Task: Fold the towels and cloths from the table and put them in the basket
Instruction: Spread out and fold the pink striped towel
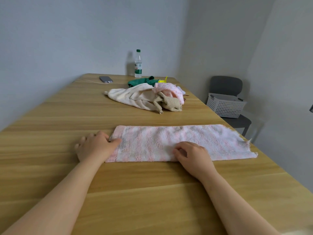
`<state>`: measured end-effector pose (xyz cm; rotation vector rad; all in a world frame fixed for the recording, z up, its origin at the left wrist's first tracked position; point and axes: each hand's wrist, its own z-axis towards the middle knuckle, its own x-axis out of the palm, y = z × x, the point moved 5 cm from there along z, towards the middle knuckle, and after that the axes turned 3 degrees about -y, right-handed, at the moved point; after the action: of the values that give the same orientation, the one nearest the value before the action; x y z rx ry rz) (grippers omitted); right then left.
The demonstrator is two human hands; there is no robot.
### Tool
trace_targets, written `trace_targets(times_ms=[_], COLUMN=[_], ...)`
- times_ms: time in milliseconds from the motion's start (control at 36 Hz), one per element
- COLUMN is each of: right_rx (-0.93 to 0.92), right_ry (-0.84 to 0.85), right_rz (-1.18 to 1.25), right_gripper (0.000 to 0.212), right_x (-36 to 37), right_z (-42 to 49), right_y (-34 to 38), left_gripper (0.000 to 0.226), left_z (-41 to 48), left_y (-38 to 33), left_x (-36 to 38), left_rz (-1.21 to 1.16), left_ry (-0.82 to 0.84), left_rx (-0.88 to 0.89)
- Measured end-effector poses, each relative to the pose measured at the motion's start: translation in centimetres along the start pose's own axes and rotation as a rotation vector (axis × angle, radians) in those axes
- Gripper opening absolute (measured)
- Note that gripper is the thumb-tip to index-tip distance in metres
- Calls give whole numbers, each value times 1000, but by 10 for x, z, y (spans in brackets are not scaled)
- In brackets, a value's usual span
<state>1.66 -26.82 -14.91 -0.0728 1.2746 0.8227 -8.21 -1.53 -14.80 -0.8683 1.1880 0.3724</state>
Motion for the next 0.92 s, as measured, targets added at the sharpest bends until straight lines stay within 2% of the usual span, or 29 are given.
trace_targets(times_ms=[139,250,361,417,500,556,667,778,861,917], right_rx=[-24,-18,-29,-30,32,41,-28,14,-4,-19], right_ry=[-6,-7,-22,-97,-215,-172,-67,-67,-78,-86], right_rz=[-22,-23,-54,-58,122,227,121,250,320,330], right_gripper=[21,21,21,20,30,43,57,55,58,59], right_x=[1,1,0,-4,-9,0,16,15,13,10], right_z=[0,0,-1,-1,1,2,3,2,0,-1], right_y=[0,0,4,9,19,32,45,41,44,45], left_gripper=[30,8,27,36,38,35,14,17,16,24], left_z=[-1,-9,-13,-16,-24,-31,-39,-44,-45,-46], left_y=[-13,-23,-29,-32,-39,-45,-53,-53,-56,-59], left_x=[4,7,6,7,6,3,1,-6,-6,-7], left_rz=[24,-365,-631,-686,-706,-670,-571,-519,-508,-522], left_ry=[79,91,105,145,190,188,141,23,2,-6], left_rx=[131,203,247,276,333,394,492,531,579,629])
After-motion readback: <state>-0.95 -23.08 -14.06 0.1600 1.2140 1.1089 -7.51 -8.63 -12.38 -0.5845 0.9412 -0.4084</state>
